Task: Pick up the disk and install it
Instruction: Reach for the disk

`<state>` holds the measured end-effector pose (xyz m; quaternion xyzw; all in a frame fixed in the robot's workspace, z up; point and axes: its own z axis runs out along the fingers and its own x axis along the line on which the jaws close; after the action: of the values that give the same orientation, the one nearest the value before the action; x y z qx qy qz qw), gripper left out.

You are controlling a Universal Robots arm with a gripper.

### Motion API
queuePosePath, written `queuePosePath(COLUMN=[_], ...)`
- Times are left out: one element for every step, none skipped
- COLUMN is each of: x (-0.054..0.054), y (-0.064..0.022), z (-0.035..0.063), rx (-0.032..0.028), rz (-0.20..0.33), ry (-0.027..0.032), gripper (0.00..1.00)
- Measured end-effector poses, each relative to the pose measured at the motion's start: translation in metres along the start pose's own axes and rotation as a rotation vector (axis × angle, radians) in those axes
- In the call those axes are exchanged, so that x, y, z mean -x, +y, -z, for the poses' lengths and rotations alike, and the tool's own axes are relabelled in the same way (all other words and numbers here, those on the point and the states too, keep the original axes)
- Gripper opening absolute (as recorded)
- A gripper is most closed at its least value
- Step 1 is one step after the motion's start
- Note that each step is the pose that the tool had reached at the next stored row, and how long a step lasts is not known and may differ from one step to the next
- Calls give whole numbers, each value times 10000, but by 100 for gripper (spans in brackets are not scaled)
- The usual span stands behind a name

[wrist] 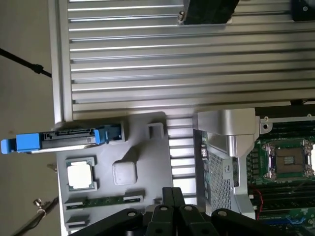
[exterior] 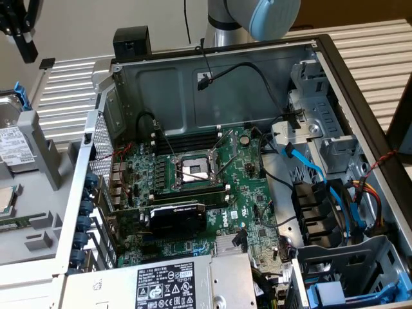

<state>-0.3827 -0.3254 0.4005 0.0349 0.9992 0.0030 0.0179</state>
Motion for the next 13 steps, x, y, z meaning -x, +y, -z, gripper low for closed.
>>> queuePosePath(x=[-40,-77,-114,-153,-193,-234,-272,-314,-361,-401,-449,-494,-541], y=[13,26,40,54,67,80,91,103,114,121,129,134,137], z=[1,2,3,5,6,7,8,10,11,13,14,16,18], rx=[0,0,0,0,0,0,0,0,0,0,0,0,0], rz=[0,-1,-1,0,0,0,-1,-1,-1,0,-1,-1,-1], ry=[-1,0,-1,0,0,-1,0,-1,0,0,0,0,0], gripper=[11,11,11,11,11,11,11,11,11,11,11,11,11])
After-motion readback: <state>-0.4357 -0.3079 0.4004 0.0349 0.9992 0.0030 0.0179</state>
